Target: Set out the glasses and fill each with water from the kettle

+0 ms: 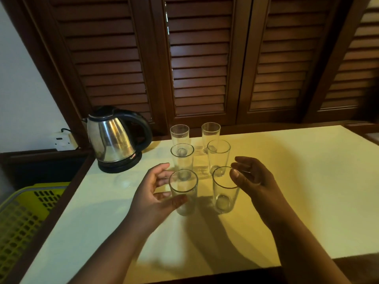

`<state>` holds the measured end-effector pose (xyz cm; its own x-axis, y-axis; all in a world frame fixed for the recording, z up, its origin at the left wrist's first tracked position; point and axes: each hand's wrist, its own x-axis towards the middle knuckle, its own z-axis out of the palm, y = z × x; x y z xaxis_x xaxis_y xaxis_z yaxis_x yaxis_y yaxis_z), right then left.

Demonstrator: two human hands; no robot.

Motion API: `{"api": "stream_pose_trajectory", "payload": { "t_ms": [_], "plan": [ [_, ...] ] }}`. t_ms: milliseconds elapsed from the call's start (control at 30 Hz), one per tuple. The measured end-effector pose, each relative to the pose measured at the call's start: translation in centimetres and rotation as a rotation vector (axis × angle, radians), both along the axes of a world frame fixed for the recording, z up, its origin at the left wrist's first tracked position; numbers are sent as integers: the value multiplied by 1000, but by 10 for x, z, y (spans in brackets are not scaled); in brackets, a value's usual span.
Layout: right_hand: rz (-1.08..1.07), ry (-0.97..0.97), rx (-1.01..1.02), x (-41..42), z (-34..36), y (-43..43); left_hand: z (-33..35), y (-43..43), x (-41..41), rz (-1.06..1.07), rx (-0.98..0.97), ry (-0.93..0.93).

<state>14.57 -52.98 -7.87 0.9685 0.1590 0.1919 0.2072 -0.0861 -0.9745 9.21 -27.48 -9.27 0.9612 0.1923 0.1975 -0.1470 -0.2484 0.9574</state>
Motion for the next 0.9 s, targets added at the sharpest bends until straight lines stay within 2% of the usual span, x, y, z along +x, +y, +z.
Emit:
{"api": "stream_pose_trajectory", "payload": {
  "t_ms": [267,433,900],
  "plan": [
    [-159,-149,124,-3,34,14,39,27,5,-74,-76,-113],
    [-234,-234,132,-11,51,32,53,51,4,-95,-74,-151],
    [-171,-253,153,-29,70,131,59,148,-8,-100,-84,-208]
  ]
}}
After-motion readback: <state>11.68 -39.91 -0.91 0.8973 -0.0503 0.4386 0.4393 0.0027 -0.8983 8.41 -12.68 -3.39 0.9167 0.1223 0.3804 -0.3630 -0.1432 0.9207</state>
